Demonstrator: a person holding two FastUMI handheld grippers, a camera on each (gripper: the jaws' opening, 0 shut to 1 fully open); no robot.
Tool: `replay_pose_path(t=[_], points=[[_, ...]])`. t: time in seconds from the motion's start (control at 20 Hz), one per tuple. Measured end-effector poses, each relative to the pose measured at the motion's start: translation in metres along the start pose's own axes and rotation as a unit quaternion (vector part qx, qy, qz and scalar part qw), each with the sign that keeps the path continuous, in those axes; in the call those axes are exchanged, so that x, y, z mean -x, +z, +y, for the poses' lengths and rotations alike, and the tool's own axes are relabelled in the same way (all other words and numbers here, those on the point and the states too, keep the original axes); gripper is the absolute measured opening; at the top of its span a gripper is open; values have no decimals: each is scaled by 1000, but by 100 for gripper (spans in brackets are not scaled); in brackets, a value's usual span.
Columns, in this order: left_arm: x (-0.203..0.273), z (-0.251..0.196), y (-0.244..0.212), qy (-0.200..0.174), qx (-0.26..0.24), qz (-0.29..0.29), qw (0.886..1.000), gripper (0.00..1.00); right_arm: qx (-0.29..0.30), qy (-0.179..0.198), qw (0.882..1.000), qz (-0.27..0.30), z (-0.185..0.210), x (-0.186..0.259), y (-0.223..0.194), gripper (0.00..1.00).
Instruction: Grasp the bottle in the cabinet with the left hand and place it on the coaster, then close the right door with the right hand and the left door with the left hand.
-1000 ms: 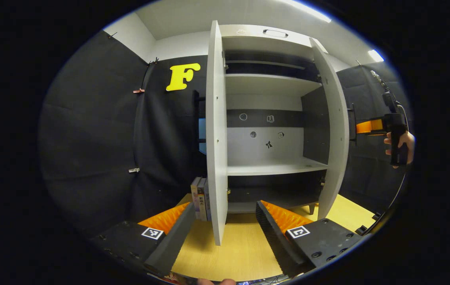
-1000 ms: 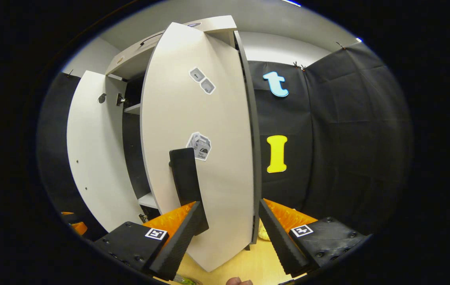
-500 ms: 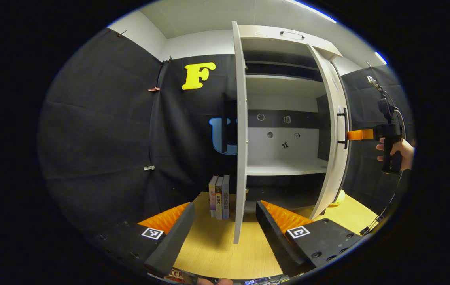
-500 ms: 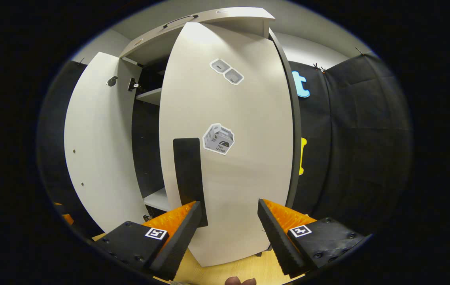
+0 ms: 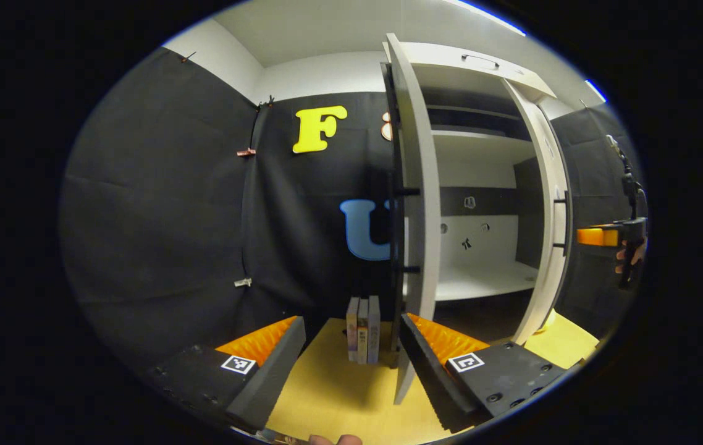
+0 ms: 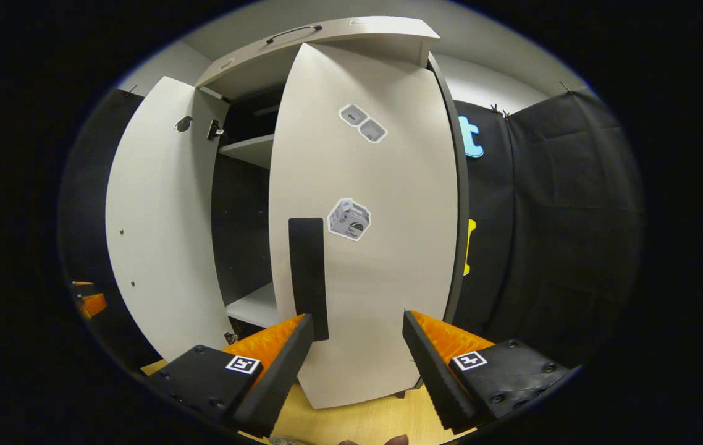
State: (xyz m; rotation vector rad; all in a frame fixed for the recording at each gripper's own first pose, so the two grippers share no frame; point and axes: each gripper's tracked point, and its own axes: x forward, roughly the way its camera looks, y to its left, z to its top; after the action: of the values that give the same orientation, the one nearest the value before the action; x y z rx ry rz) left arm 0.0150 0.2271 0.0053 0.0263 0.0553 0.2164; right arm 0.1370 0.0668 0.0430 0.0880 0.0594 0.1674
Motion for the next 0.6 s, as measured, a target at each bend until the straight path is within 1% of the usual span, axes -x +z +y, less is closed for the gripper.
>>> replay_pose_path(t=[0.1, 0.25, 0.35, 0.45, 0.5, 0.55, 0.6], points=[[-19, 13, 8, 17, -12, -4, 1000, 97, 2, 2, 1000, -10, 5, 9, 5, 96], [-47, 21, 12, 31, -18, -2, 999, 97, 22, 3, 999, -24, 7, 21, 11, 96], [-61, 17, 15, 19, -2, -3, 1000, 97, 29, 1, 999, -20, 7, 29, 8, 96], [-67, 5, 17, -4, 19, -5, 1000, 97, 30, 4, 999, -17, 10, 38, 3, 96], [-69, -3, 18, -19, 23, -6, 1000, 97, 33, 4, 999, -15, 10, 40, 0, 96], [-69, -2, 17, -18, 18, -5, 1000, 97, 37, 2, 999, -12, 9, 42, -2, 96], [-69, -2, 16, -21, 9, -6, 1000, 91, 41, 0, 999, -7, 7, 45, -6, 96]])
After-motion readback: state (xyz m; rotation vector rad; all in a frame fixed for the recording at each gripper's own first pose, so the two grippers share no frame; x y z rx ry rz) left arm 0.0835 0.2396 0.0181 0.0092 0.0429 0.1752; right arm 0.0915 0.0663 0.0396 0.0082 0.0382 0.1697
